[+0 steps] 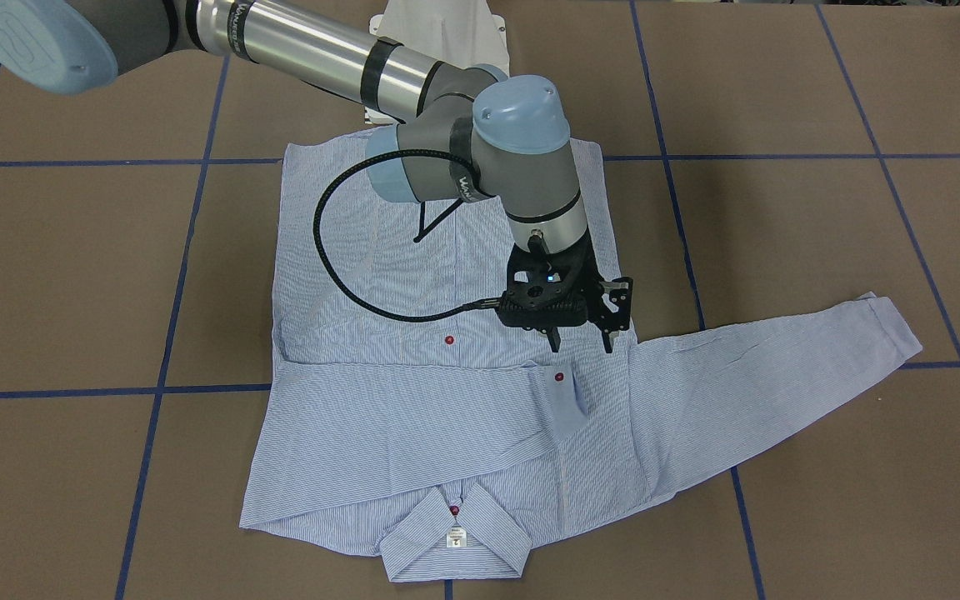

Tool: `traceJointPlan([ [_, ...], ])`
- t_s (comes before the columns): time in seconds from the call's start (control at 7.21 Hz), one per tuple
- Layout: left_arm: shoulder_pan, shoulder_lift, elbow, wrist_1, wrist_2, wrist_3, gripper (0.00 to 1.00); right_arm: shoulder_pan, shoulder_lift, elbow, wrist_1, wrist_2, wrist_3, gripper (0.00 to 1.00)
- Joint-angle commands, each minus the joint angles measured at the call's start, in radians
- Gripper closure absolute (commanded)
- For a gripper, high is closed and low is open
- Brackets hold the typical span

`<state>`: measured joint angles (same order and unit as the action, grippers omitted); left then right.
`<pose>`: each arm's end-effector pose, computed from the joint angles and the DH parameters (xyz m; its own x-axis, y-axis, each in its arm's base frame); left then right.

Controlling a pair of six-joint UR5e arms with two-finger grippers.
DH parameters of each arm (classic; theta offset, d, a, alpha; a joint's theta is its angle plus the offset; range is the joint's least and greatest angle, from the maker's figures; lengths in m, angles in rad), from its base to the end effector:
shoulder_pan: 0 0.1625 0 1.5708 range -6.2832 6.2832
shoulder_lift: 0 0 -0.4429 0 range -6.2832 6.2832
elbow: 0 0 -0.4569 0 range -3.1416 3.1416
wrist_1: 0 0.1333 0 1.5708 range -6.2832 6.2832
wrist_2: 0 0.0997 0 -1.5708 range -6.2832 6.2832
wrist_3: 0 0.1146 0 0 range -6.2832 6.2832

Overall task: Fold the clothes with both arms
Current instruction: 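Carry the sleeve across the shirt body toward the collar with the right gripper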

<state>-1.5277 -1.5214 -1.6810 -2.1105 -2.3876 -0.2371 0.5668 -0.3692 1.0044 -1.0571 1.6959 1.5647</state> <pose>-0.0256 -0.5624 0.5855 0.6559 0.2351 -0.7173 0.1219 0.9048 0.4080 -0.7168 -0.5973 0.0068 0.3481 0.2144 0.9126 -0.4346 0.8995 -0.0455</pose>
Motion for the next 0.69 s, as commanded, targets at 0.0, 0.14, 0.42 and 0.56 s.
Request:
traceJointPlan([
  [0.0, 0.052, 0.006, 0.029, -0.148, 0.021, -0.114, 0.01, 0.001, 0.004, 0.003, -0.007, -0.004, 0.113, 0.01],
  [0.14, 0.054, 0.0, 0.067, -0.152, 0.031, -0.145, 0.01, 0.024, -0.01, 0.014, -0.009, -0.002, 0.127, 0.01],
  [0.42, 0.061, -0.072, 0.215, -0.15, 0.027, -0.149, 0.01, 0.065, -0.17, 0.241, -0.09, 0.008, 0.121, 0.01],
  [0.56, 0.095, -0.126, 0.278, -0.155, 0.028, -0.25, 0.02, 0.073, -0.238, 0.319, -0.093, 0.008, 0.118, 0.01],
])
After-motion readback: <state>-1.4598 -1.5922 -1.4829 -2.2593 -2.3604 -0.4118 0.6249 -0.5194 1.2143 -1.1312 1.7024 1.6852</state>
